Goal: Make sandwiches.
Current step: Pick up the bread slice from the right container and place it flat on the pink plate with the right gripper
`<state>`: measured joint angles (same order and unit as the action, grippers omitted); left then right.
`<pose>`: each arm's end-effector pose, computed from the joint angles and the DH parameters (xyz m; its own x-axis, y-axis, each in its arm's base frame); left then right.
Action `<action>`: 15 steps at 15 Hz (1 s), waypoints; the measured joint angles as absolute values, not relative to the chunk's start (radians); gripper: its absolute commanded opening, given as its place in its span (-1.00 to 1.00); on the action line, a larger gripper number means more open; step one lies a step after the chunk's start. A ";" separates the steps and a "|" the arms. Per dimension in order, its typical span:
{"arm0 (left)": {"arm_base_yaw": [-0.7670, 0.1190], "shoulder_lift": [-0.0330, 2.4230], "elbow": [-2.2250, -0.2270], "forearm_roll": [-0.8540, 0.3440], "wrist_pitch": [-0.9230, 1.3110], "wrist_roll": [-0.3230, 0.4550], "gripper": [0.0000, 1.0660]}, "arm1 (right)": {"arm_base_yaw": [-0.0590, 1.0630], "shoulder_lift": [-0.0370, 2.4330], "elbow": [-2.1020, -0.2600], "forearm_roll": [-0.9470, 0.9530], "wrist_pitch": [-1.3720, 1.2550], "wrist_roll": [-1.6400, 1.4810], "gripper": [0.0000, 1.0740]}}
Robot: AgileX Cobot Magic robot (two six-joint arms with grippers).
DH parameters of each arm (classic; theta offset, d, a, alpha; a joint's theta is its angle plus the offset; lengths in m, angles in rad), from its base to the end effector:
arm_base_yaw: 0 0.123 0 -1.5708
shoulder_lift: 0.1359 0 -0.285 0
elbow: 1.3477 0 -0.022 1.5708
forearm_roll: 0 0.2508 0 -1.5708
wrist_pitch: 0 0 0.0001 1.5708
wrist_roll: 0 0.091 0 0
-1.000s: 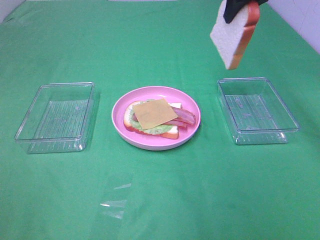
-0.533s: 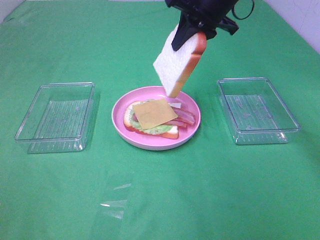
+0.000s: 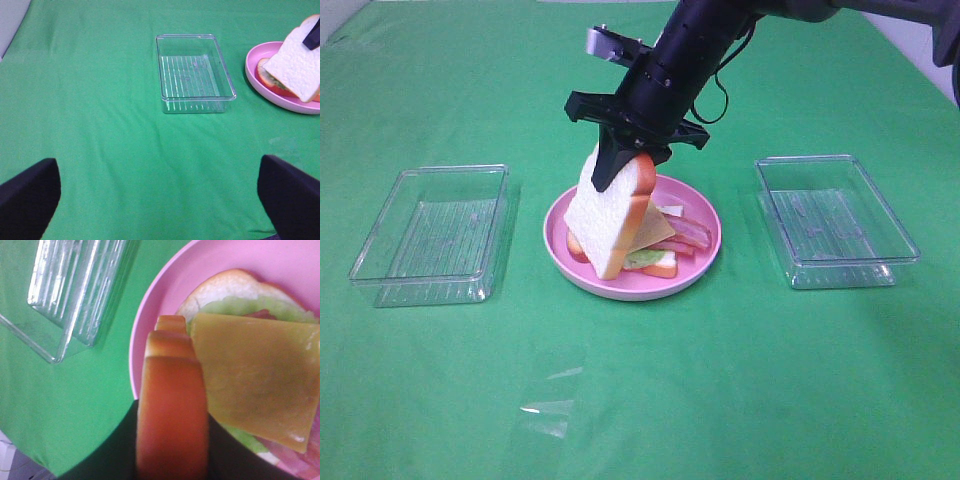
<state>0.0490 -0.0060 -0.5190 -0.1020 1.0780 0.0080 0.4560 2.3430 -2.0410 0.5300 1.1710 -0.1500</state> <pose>-0.0086 -0.0086 0.2814 -0.4476 -0.0622 -0.8921 0.0133 0.9970 -0.0762 0.4244 0.2554 0.1882 -0.9058 -0.3712 -0.2041 -0.4233 0.7753 0.4687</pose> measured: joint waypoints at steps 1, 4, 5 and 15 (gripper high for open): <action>0.049 -0.006 -0.519 -0.102 1.078 0.008 0.89 | 0.456 2.345 -2.041 0.515 1.160 -0.150 -1.00; 0.049 -0.006 -0.519 -0.102 1.078 0.008 0.89 | 0.456 2.345 -2.041 0.474 1.140 -0.150 -1.00; 0.049 -0.006 -0.519 -0.102 1.078 0.008 0.89 | 0.457 2.345 -2.041 0.465 1.139 -0.150 -1.00; 0.049 -0.006 -0.519 -0.102 1.078 0.008 0.89 | 0.458 2.329 -2.041 0.225 1.140 -0.175 0.80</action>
<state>0.0490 -0.0060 -0.5190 -0.1020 1.0780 0.0080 0.4580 2.3290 -2.0410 0.2250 1.1400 -0.1750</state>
